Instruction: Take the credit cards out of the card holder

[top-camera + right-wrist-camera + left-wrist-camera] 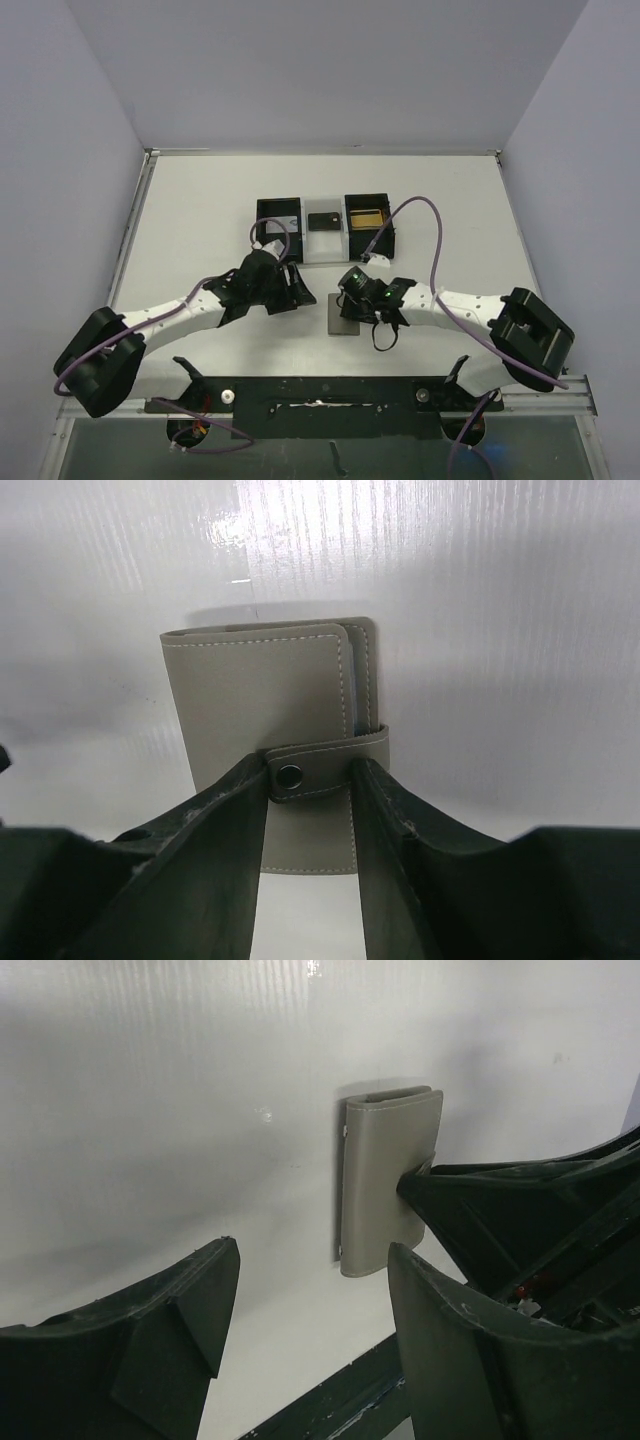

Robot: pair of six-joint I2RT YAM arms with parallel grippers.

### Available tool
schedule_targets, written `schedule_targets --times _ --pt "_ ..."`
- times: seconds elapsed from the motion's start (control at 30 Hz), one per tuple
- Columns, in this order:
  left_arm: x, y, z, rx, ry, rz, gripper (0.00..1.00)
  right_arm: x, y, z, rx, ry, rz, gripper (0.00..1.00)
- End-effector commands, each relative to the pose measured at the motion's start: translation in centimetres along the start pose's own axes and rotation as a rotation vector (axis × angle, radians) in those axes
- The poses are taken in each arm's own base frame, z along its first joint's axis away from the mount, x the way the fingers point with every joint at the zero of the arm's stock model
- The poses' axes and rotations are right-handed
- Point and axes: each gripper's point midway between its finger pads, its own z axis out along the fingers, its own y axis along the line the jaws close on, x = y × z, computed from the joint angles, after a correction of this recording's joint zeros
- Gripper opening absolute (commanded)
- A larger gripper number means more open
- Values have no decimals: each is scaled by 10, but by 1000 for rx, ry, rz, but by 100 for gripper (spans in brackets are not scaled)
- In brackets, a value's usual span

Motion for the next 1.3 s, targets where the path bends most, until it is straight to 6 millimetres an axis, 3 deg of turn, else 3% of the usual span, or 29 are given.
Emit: schedule_targets --times 0.0,0.17,0.3,0.43,0.67,0.8,0.97,1.03,1.13,1.27 --pt "-11 -44 6 109 -30 63 59 -3 19 -2 -186 19 105 21" --pt "1 -54 21 104 20 113 59 -5 20 -6 -326 36 179 16" --pt "12 -50 35 73 74 135 57 -8 11 -6 -326 29 209 15" --pt "25 -59 47 133 130 132 54 -9 11 -7 -355 34 222 15" --pt "52 -60 65 193 220 76 37 -6 4 -5 -315 71 238 17" --pt "53 -58 66 201 209 44 27 -7 1 -4 -292 75 235 18" --pt "53 -53 67 172 209 51 24 -13 -6 -7 -246 55 221 19" --pt "53 -50 67 153 210 56 24 -17 -10 -10 -217 40 211 23" --pt "51 -48 67 129 206 70 24 -24 -19 -14 -147 23 197 39" --pt "49 -45 65 105 201 86 25 -35 -19 -20 -98 18 147 48"
